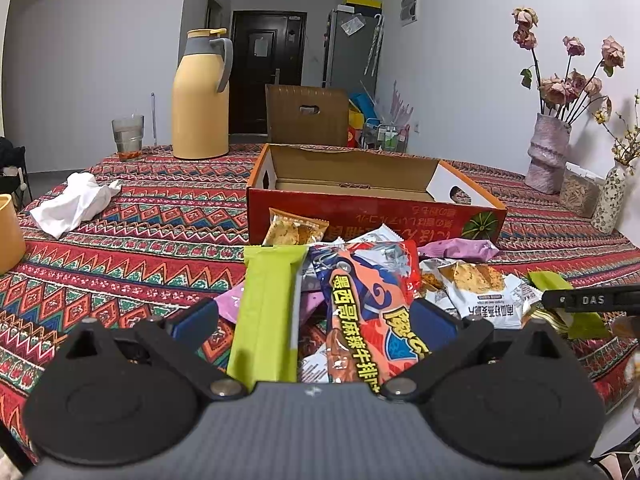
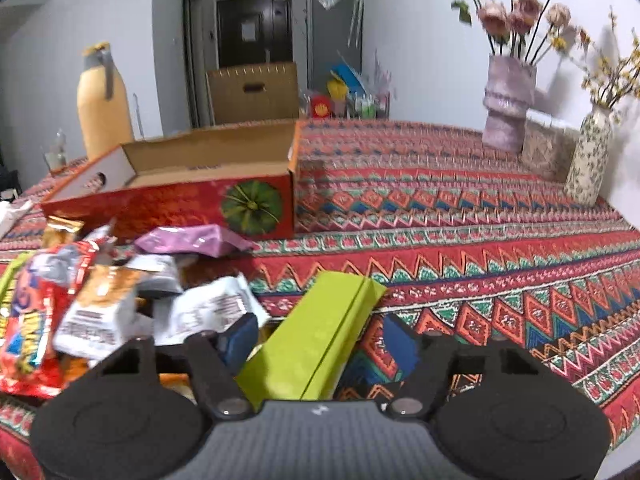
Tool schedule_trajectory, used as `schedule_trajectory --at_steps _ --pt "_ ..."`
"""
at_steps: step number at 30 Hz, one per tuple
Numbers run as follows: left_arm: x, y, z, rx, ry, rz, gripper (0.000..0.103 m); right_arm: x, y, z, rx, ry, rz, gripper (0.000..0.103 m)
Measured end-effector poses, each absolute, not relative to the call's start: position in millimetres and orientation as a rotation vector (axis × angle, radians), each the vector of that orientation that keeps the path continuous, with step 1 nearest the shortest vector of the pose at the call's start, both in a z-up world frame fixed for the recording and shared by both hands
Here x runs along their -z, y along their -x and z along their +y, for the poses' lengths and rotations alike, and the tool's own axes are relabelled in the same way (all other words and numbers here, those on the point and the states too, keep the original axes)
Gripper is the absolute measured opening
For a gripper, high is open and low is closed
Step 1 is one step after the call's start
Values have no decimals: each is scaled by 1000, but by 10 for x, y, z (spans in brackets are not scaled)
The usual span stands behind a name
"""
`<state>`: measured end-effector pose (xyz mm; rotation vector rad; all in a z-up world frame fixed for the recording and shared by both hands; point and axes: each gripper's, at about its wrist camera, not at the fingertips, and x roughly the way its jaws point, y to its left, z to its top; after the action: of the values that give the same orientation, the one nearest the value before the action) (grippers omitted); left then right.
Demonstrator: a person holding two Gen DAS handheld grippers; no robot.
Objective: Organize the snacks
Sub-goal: 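Grasp the green bar with the right gripper while the left gripper approaches the orange-blue chip bag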
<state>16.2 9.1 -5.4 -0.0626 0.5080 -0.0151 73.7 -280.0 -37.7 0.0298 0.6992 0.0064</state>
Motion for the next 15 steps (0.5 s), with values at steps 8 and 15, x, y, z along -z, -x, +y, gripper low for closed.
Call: schedule_trajectory --at_steps 8,15 --pt "91 -218 75 10 57 522 103 561 -831 -2811 -5 -16 734 51" --pt "83 -254 1 20 44 528 103 508 -698 -2871 -1 -27 659 22"
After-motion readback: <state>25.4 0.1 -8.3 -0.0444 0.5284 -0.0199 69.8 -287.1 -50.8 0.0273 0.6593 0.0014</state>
